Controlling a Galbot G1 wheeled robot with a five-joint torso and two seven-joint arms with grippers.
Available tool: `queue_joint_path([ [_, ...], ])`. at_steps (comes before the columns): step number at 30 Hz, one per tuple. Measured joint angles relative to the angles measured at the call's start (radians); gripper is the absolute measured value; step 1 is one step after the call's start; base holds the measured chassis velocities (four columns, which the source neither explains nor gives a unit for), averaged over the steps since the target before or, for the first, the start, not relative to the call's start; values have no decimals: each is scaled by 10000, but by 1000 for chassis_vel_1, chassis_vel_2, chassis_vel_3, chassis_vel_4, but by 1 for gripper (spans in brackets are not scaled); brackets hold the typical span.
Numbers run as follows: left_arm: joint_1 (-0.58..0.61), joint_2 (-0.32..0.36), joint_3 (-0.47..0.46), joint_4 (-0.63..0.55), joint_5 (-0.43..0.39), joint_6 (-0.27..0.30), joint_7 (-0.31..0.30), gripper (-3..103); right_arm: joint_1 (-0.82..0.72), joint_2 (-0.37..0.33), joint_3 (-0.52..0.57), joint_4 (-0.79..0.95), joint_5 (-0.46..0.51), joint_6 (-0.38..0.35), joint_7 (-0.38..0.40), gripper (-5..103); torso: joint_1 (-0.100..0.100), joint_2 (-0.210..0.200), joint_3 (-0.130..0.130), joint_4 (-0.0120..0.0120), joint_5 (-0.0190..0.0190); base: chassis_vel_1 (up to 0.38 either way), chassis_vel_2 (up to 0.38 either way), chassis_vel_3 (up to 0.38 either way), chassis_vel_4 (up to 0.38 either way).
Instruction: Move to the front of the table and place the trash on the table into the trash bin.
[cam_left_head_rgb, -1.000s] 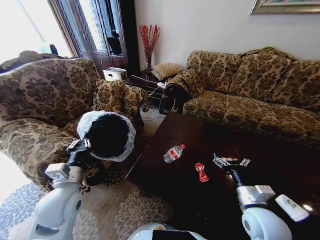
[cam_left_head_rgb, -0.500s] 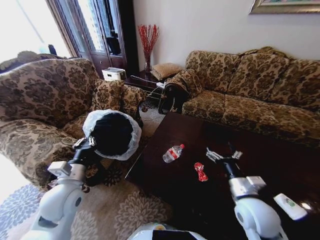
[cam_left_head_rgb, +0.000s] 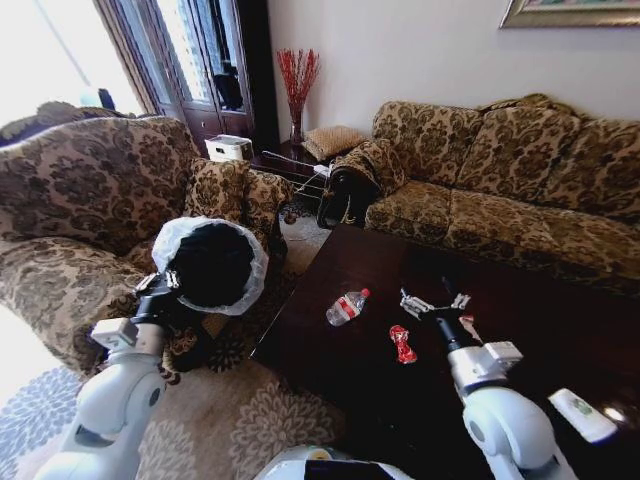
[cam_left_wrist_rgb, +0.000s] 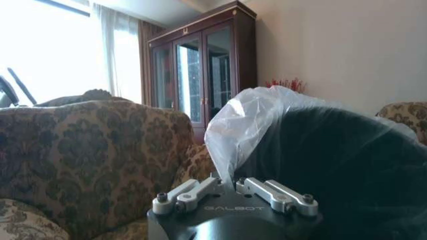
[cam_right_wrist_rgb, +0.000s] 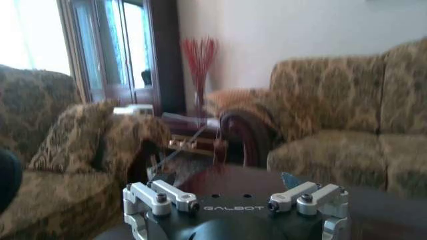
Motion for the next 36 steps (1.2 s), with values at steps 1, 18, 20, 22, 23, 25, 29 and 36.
queue_joint_path([
  [1,1,41,-13,30,-30,0,-7,3,238,-83,-215,-395,124,14,2,100,0,1,0,-1,2,0,0,0,0],
  [18,-103,850,47,219,-490,10,-108,3,4008,140,-3753,-4369,2202,-591,1806,100,2,0,1,-3,-9,0,0,0,0],
  [20,-79,851,48,218,-493,12,-78,3,4120,216,-3834,-4533,2643,-762,2390,100,1,0,0,-3,-8,0,0,0,0],
  [22,-78,844,49,218,-493,13,-74,3,4136,244,-3834,-4579,2771,-801,2460,100,1,0,0,-4,-8,0,0,0,0],
  [23,-78,833,48,218,-494,14,-71,3,4155,272,-3833,-4628,2848,-818,2476,100,1,-1,0,-5,-9,0,0,0,0],
  [25,-74,826,60,204,-499,16,-61,3,4248,381,-3835,-4858,2898,-789,2326,100,1,-1,0,-4,-8,0,0,0,0],
  [29,-67,838,99,199,-501,19,-35,3,4461,572,-3921,-5240,2909,-722,2047,100,1,-1,0,-3,-7,0,0,0,0],
  [36,-90,856,99,148,-531,29,-28,3,4578,697,-3997,-5602,2802,-665,1750,100,1,0,0,-3,-7,0,0,0,0],
])
